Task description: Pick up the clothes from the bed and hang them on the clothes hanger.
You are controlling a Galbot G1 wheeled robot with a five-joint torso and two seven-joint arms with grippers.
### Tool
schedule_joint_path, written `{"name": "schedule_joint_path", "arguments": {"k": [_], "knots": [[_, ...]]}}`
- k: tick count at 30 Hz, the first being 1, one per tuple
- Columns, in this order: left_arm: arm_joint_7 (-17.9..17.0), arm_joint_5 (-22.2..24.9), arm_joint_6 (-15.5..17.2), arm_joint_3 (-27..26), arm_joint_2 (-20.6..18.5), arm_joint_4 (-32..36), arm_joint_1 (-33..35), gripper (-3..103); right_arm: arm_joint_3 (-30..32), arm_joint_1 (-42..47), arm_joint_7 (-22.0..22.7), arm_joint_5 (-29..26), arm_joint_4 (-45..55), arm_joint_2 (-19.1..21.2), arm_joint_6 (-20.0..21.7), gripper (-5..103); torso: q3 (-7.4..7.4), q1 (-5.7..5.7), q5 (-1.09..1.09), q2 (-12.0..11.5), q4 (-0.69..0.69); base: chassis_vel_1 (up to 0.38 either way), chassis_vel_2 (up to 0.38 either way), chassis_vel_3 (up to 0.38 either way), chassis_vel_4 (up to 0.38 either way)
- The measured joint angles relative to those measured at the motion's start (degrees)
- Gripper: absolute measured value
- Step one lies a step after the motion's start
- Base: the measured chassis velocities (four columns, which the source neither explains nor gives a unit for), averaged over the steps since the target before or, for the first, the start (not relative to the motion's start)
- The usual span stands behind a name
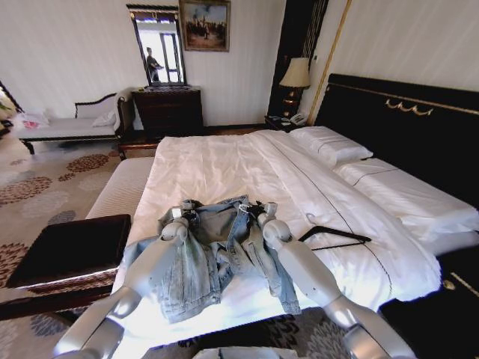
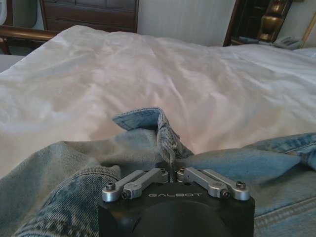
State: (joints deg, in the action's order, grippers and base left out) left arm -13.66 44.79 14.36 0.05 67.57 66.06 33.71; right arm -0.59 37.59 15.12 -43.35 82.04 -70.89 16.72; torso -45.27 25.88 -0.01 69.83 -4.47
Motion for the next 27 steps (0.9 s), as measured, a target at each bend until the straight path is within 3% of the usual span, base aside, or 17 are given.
{"name": "schedule_joint_path", "arguments": {"k": [3, 8, 12, 18, 22, 27], "knots": [[-0.39, 0.99, 0.23, -0.5, -0.85, 2.22, 0.83, 2, 0.07, 0.18, 0.02, 0.04, 0.19, -0.01, 0.03, 100, 0.0, 0.0, 0.0, 0.0, 0.0, 0.0, 0.0, 0.0, 0.0], [-2.05, 6.15, 1.25, -2.57, -2.76, 11.36, 3.76, 2, 0.37, 0.82, 0.04, 0.13, 0.9, 0.26, 0.1, 100, 0.0, 0.0, 0.01, 0.0, -0.02, 0.0, 0.0, 0.0, 0.0], [-2.92, 12.89, 2.55, -6.43, -4.96, 21.49, 8.94, 2, 0.84, 1.57, 0.11, 0.07, 2.17, 0.98, 0.33, 100, 0.01, 0.0, 0.02, 0.0, -0.03, 0.0, 0.0, 0.0, 0.0], [-2.9, 15.96, 3.36, -12.08, -6.95, 25.83, 14.88, 2, 1.3, 2.52, 0.21, -0.04, 3.42, 1.76, 0.6, 100, 0.01, 0.0, 0.01, 0.01, 0.0, 0.0, 0.0, 0.0, 0.0], [-0.16, 16.93, 3.64, -19.62, -9.6, 28.23, 22.11, 2, 1.81, 4.21, 0.23, -0.05, 4.86, 2.92, 0.83, 100, 0.01, -0.01, 0.01, 0.01, 0.0, 0.0, 0.0, 0.0, 0.0], [1.73, 16.68, 3.37, -22.03, -10.37, 27.94, 24.38, 2, 1.98, 5.08, 0.23, -0.11, 5.77, 3.33, 0.92, 100, 0.01, -0.01, 0.01, 0.01, 0.0, 0.0, 0.0, 0.0, 0.0]]}}
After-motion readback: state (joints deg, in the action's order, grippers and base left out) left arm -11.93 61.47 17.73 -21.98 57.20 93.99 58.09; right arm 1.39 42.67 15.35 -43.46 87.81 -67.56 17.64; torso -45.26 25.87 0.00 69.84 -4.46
